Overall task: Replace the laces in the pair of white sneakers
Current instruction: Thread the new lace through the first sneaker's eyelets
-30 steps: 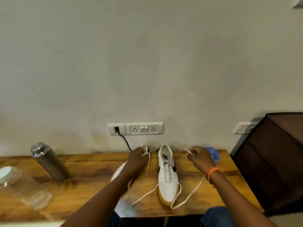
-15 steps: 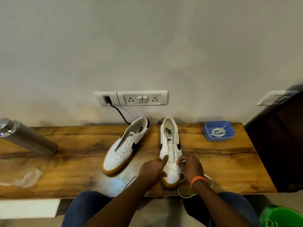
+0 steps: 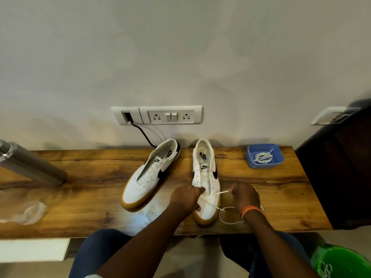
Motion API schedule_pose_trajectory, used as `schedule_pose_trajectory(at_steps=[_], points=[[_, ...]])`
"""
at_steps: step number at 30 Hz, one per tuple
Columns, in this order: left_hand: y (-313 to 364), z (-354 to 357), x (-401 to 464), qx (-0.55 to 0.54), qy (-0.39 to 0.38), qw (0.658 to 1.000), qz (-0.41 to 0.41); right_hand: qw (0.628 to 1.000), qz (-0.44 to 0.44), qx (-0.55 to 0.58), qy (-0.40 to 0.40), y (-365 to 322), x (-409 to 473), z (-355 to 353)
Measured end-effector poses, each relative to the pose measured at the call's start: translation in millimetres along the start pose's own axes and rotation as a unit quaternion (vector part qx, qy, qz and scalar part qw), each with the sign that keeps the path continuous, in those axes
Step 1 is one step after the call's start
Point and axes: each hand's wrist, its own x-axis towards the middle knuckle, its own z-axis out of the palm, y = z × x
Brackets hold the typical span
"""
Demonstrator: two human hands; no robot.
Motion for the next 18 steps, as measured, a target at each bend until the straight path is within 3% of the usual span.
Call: schedule_pose_trajectory(at_steps=[4, 10, 13, 18], points=[[-1, 1, 1, -0.015, 0.008, 1.000, -0.001, 0.997, 0.032, 0.067, 0.002, 6, 1, -2], [-2, -16, -11, -0.269, 0.094, 0.958, -0.015, 0.962, -0.010, 0.270, 0.040, -2, -10, -18], [2, -53, -24, -0.401, 0.148, 0.903, -0.043, 0.927, -0.012, 0.370, 0.063, -17, -17, -55], [23, -141, -62, -0.588, 0.217, 0.779, -0.015, 0.825, -0.023, 0.562, 0.050, -68, -34, -132]])
